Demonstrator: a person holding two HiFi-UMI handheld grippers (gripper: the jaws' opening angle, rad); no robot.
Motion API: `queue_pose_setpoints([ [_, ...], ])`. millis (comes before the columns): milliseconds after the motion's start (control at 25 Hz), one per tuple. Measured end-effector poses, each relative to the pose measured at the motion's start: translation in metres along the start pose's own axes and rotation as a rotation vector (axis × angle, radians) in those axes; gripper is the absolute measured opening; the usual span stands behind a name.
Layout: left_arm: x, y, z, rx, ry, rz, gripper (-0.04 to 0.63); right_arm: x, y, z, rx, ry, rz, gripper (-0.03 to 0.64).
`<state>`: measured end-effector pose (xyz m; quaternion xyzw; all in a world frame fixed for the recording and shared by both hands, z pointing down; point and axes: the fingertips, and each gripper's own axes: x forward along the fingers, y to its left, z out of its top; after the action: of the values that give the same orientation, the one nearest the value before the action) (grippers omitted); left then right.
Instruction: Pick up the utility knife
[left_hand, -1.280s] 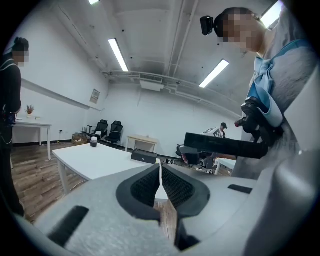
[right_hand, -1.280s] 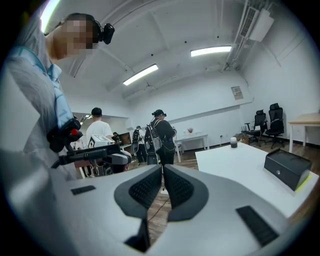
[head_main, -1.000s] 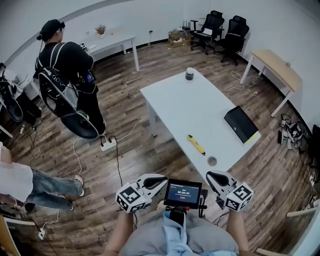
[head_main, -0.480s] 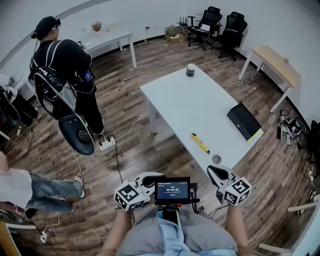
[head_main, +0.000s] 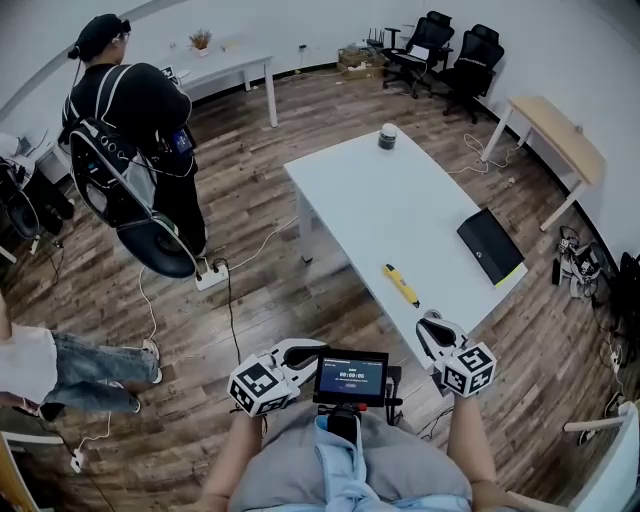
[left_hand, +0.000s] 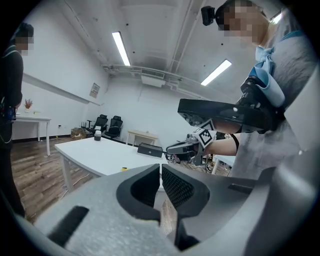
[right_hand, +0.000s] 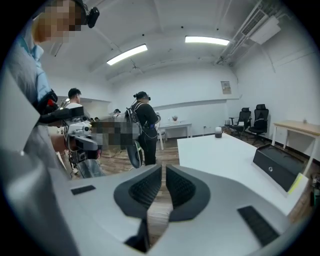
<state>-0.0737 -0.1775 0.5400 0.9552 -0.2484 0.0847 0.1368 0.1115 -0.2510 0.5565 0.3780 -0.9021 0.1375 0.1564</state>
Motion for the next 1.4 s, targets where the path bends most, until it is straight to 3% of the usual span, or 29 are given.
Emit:
queue_pose_setpoints([
  [640, 0.013, -0.006, -0.018, -0.014, 0.022, -0.022, 0.020, 0.038, -0.045, -0.031, -0.011, 0.153, -0.011, 0.037],
  [840, 0.019, -0.003, -0.017, -0.025, 0.026, -0.018, 0.020, 0.054, -0.062, -0.040, -0.006, 0.206, -0.013, 0.107],
  [1400, 0.027, 0.004, -0.026, -0.040, 0.055, -0.014, 0.020, 0.087, -0.098, -0.075, -0.027, 0.350, -0.032, 0.120],
])
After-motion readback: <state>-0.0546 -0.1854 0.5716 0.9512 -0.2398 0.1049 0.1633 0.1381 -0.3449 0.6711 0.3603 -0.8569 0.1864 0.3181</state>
